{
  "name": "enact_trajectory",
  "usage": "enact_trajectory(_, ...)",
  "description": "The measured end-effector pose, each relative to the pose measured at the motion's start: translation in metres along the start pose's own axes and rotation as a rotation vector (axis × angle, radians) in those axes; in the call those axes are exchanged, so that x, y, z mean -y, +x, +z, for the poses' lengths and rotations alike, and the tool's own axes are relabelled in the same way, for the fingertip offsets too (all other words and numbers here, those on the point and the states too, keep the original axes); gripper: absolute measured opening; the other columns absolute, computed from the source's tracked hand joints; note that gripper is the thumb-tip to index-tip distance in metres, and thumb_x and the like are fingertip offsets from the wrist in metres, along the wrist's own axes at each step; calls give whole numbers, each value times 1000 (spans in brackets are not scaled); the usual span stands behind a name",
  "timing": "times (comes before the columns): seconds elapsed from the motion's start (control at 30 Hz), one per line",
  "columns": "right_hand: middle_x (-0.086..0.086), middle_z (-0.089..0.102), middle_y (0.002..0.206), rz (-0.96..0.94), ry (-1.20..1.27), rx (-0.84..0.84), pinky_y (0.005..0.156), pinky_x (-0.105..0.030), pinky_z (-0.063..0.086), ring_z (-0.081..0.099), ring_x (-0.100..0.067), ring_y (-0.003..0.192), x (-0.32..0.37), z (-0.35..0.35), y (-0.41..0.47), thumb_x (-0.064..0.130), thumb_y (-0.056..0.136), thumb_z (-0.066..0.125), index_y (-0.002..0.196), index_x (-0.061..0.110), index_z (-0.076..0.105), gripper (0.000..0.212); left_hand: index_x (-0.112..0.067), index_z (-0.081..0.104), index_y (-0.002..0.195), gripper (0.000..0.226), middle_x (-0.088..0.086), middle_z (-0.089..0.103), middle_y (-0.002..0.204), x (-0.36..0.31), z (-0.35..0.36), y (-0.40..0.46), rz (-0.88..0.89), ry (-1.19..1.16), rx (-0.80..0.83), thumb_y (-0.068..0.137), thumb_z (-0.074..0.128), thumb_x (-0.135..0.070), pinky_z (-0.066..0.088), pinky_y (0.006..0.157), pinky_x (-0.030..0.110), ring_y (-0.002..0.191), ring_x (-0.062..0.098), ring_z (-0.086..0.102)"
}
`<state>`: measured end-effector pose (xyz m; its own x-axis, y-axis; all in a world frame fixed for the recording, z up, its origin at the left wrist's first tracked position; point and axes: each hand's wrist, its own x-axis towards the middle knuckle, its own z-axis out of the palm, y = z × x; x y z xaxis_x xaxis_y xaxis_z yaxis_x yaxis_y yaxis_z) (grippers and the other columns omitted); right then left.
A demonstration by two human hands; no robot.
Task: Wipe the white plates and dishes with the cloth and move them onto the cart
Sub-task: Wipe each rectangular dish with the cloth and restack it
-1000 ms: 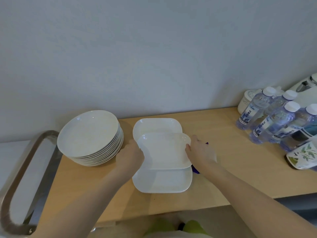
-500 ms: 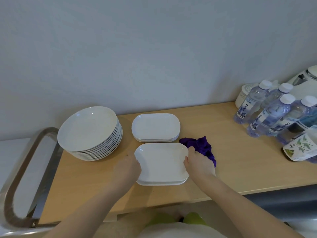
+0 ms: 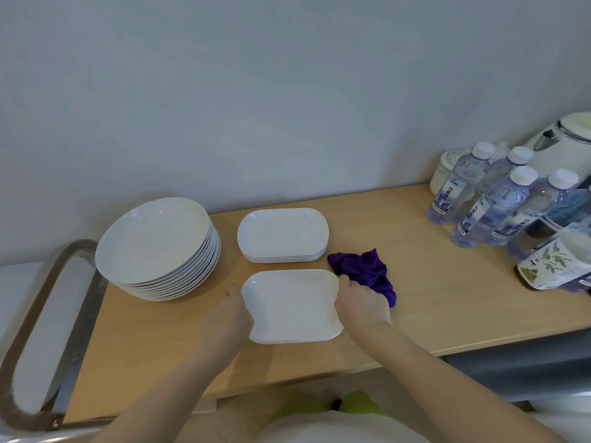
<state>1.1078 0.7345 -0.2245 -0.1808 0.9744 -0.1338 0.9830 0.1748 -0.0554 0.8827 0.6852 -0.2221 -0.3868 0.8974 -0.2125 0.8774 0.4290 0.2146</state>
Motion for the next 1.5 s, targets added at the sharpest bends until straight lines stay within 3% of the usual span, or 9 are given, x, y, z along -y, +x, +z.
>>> enact_trajectory(0.2, -6, 58, 61, -113, 27, -461, 46, -27, 42, 55, -26, 53, -8, -16, 11, -8, 43, 79, 65, 8, 62, 32, -8, 46, 105, 18, 8, 54, 103, -8, -8, 0, 37, 77, -61, 88, 42, -6, 34, 63, 27, 81, 23, 49)
enact_trajectory(0.33, -9, 61, 101, 16, 40, -342, 74, -38, 48, 58, -31, 93, -11, -12, 25, 7, 69, 74, 99, 9, 64, 32, -11, 46, 113, 26, 3, 49, 109, -19, -10, 0, 54, 121, -112, 88, 40, -7, 37, 68, 24, 98, 19, 47)
enact_trajectory(0.43, -1, 40, 138, 116, 21, -80, 97, -35, 35, 37, -23, 126, -20, 1, 33, 31, 94, 47, 134, 19, 38, 43, -13, 44, 128, 39, 3, 49, 119, -24, -9, 3, 39, 64, -69, 90, 39, -6, 43, 80, 28, 110, 20, 46)
enact_trajectory(0.67, 4, 45, 129, 116, 96, -60, 87, -32, 40, 41, -21, 114, -40, -1, 36, 31, 95, 50, 127, 22, 44, 35, -18, 38, 138, 52, 3, 48, 124, -15, -2, 3, 17, -109, -10, 88, 38, -3, 46, 83, 35, 105, 23, 52)
enact_trajectory(0.83, -9, 53, 115, 131, 466, -298, 87, -34, 40, 43, -28, 104, -33, -35, 30, 3, 87, 52, 117, 8, 57, 31, -22, 48, 131, 53, 2, 52, 122, -10, -7, 6, -2, -324, 16, 85, 35, 2, 48, 85, 41, 105, 24, 52)
enact_trajectory(0.97, 6, 51, 106, -26, 727, -463, 84, -25, 41, 47, -21, 103, -5, -73, 15, -1, 83, 55, 108, 16, 61, 31, -19, 52, 130, 52, 1, 54, 124, -5, -10, 10, 19, -445, 71, 86, 35, 3, 49, 90, 45, 110, 22, 52)
enact_trajectory(1.07, 8, 48, 108, -145, 812, -504, 81, -33, 49, 50, -21, 104, 24, -87, 12, -2, 81, 58, 116, 13, 58, 38, -19, 54, 127, 49, 1, 56, 124, -1, -8, 13, 21, -465, 65, 87, 36, 2, 49, 91, 45, 110, 22, 53)
enact_trajectory(1.3, -10, 47, 122, -233, 663, -275, 80, -29, 48, 50, -25, 111, 92, -46, 4, 14, 78, 73, 124, 7, 49, 53, -18, 61, 109, 35, -4, 61, 95, 6, -5, 18, 23, -489, 58, 87, 41, 1, 43, 68, 30, 85, 17, 55)
enact_trajectory(1.5, -6, 47, 127, -357, 415, 22, 98, -24, 34, 42, -20, 118, 123, 1, 0, 27, 91, 52, 129, 9, 46, 42, -22, 64, 100, 31, -9, 63, 91, 9, -8, 19, 61, -547, 77, 81, 50, -3, 52, 72, 34, 84, 14, 59)
